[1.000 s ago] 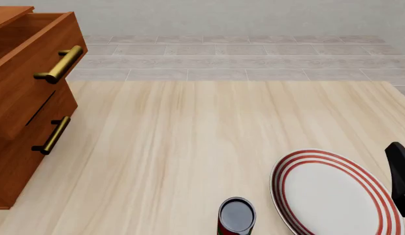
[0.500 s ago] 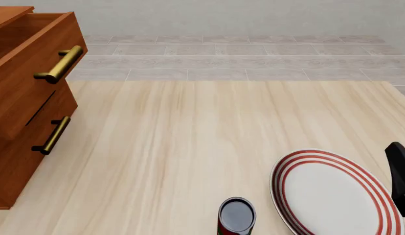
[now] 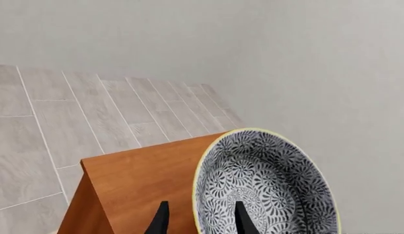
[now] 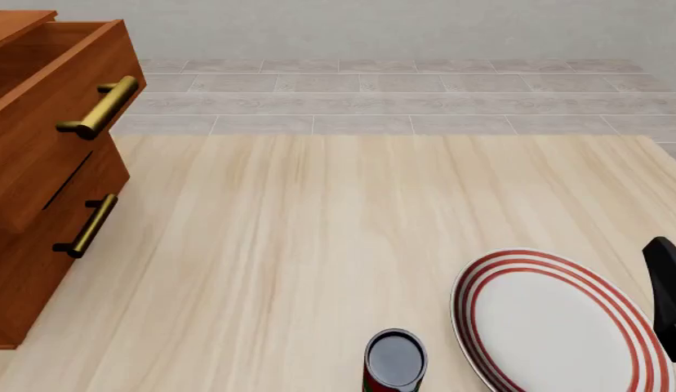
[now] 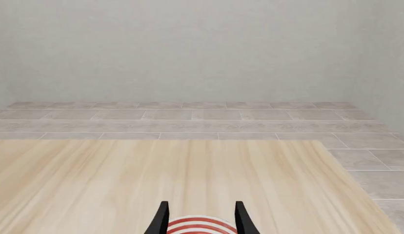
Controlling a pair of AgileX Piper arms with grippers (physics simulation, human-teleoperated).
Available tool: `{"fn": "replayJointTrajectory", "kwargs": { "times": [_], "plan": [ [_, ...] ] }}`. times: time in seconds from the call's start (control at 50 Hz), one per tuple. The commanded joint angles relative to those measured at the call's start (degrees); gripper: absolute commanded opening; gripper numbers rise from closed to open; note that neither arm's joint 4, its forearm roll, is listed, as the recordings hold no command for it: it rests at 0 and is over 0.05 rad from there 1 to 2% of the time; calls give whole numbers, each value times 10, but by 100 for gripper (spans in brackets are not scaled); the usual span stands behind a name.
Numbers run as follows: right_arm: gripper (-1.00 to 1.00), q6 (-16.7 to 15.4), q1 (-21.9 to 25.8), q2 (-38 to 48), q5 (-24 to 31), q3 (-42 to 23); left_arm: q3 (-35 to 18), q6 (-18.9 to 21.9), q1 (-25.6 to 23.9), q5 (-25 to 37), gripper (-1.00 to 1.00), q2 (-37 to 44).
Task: Put the bowl on top of the cabinet.
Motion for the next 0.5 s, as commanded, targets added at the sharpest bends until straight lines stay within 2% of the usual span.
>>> {"fn": "replayJointTrajectory", "kwargs": {
  "times": [0.02, 0.2, 0.32, 0.34, 0.4, 0.5],
  "plan": [
    [100, 0, 0, 0, 0, 0, 3, 9, 0, -3, 100, -4],
    [100, 0, 0, 0, 0, 0, 17, 16, -17, -3, 100, -42],
    [100, 0, 0, 0, 0, 0, 27, 22, -39, 1, 100, -115],
    [100, 0, 0, 0, 0, 0, 29, 25, -55, 1, 100, -137],
    [100, 0, 0, 0, 0, 0, 32, 12, -67, 10, 100, -183],
    [100, 0, 0, 0, 0, 0, 36, 31, -90, 21, 100, -263]
  ]
}}
